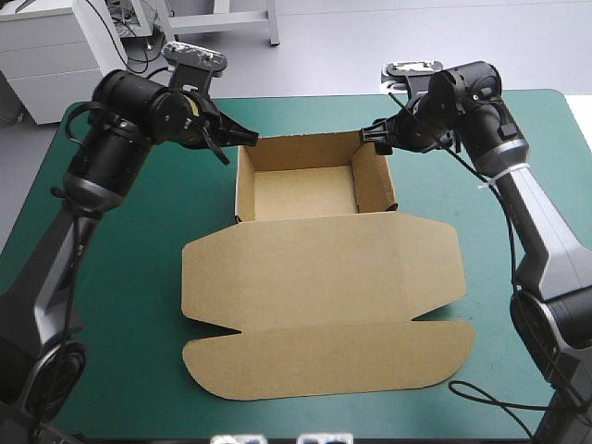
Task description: Fold the box
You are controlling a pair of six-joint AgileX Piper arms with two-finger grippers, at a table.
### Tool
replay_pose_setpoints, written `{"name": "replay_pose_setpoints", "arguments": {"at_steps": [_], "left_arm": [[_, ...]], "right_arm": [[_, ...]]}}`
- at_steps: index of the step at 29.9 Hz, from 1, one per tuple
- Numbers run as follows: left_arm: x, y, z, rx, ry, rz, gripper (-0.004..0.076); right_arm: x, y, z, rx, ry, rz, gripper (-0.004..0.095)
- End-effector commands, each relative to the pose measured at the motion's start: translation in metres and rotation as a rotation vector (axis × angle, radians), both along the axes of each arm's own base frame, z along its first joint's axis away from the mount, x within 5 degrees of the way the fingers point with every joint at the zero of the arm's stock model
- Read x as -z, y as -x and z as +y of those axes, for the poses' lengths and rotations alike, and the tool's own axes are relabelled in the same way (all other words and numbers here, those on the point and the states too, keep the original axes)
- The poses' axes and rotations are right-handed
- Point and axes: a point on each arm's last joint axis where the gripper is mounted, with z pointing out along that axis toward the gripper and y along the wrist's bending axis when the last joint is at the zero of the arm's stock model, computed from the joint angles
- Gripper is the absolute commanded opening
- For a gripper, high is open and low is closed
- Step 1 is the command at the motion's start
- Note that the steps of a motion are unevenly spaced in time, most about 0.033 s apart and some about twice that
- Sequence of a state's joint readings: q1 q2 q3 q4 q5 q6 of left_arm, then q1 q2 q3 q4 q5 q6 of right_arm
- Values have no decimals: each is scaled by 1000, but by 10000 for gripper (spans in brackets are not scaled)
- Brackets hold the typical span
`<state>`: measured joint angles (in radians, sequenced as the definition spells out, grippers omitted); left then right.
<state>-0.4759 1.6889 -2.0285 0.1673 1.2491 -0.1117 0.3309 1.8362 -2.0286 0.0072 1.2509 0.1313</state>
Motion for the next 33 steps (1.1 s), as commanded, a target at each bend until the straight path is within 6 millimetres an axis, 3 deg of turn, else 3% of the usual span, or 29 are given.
{"name": "replay_pose_setpoints", "arguments": {"at_steps": [1,7,12,20,28,33], "left_arm": [[-47,46,20,21,47,-103,-7],[-73,100,49,53,54,-198,-7],[-68,147,73,59,50,-206,-7],[-15,211,109,80,-21,-180,-7],[50,271,137,100,43,-267,-7],[91,295,150,86,102,-337,-7]], "right_arm": [[-35,18,-8,4,-30,-96,679],[-35,18,-8,2,-29,-96,679],[-35,18,-11,10,-2,-105,679],[-25,10,-9,12,14,-84,679],[16,-17,1,7,36,19,679],[47,-33,9,1,38,95,678]]}}
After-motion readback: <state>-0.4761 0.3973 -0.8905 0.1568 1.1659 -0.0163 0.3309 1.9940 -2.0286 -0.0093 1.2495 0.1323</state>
